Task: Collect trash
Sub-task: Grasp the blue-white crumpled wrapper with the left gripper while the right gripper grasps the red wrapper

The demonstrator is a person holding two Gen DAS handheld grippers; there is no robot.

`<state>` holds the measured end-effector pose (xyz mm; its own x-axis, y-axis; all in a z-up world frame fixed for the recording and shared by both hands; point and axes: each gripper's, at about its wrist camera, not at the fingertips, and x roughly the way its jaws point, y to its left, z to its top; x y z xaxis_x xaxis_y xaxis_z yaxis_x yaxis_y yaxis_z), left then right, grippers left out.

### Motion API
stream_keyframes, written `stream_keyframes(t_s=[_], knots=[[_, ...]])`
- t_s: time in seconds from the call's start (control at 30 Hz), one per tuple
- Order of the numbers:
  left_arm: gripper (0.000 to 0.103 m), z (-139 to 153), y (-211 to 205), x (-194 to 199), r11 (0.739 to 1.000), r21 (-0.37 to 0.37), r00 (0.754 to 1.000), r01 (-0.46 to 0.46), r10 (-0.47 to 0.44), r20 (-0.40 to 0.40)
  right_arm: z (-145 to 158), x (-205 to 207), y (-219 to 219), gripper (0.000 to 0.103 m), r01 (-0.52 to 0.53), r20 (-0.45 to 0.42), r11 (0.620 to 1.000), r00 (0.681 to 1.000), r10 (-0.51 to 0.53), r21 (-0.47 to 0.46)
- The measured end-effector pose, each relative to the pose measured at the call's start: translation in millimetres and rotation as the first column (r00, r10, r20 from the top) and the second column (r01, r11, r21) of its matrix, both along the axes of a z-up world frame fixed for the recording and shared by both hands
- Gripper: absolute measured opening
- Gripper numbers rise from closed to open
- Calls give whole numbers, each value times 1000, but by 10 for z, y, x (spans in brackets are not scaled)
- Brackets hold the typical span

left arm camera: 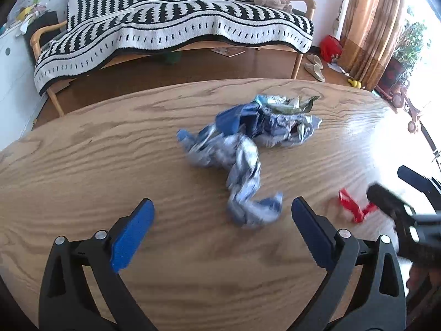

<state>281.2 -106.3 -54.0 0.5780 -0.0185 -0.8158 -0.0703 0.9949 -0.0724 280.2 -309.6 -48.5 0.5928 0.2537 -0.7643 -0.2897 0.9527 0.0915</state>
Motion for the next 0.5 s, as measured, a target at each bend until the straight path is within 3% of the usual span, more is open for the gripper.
stream_keyframes(t_s=[0.2, 0.4, 0.5], knots=[[97, -41, 20, 189, 997, 72, 1000, 10, -10, -11, -85, -129, 145, 96, -185, -45, 982, 981, 187, 43], [97, -56, 296, 89, 998, 65, 1000, -26, 25, 12, -127, -177, 262, 98, -224, -44, 974, 974, 223, -23], [97, -58, 348, 39, 998, 66, 1000, -16, 15, 11, -167, -202, 385, 98, -253, -44, 962, 967, 249, -104]])
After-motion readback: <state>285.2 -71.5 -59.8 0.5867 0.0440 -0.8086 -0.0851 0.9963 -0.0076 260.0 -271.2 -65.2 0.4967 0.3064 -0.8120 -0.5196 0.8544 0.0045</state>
